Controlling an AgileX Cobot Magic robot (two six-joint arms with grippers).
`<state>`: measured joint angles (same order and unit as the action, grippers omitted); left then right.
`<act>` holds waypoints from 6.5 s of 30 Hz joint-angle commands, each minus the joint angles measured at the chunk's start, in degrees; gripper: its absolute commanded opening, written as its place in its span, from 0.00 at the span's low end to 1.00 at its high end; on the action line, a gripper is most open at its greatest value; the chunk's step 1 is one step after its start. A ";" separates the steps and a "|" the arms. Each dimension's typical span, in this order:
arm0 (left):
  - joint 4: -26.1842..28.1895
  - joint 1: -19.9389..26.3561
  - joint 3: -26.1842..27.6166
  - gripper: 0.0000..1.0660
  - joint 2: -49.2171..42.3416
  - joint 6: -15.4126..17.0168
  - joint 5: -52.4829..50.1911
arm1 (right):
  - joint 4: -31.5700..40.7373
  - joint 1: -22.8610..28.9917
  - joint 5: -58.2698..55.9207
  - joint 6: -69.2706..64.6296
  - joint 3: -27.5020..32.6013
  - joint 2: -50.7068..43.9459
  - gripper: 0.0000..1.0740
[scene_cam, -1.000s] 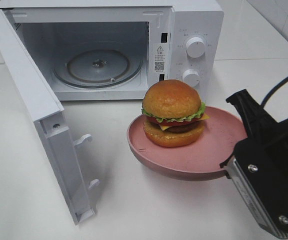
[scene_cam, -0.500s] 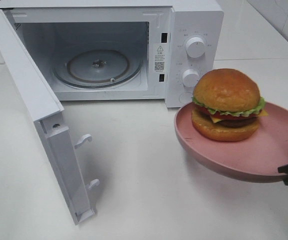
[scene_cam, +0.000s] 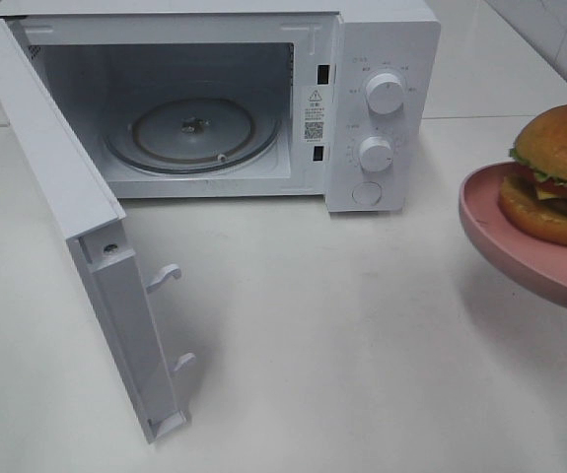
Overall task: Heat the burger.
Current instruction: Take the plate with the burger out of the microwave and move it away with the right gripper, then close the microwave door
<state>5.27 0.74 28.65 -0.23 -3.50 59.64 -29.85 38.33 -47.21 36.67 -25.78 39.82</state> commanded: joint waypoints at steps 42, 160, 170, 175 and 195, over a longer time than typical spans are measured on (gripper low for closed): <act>0.00 0.17 -0.17 0.94 -1.26 -0.06 -0.11 | -23.55 -0.23 -17.99 -85.60 -17.70 47.78 0.00; 0.00 0.17 -0.17 0.94 -1.26 -0.06 -0.11 | 23.32 -31.51 -12.20 -40.68 -3.27 -36.61 0.71; 0.00 0.17 -0.17 0.94 -1.26 -0.06 -0.11 | 23.49 -34.89 -12.20 -40.79 -3.21 -41.54 0.71; 0.00 0.17 -0.17 0.94 -1.26 -0.06 -0.11 | 23.49 -34.89 -12.20 -40.79 -3.21 -41.54 0.71; 0.00 0.17 -0.17 0.94 -1.26 -0.06 -0.11 | 23.49 -34.89 -12.20 -40.79 -3.21 -41.54 0.71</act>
<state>5.27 0.74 28.65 -0.23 -3.50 59.64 -6.13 3.90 -59.59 -4.24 -29.16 -0.23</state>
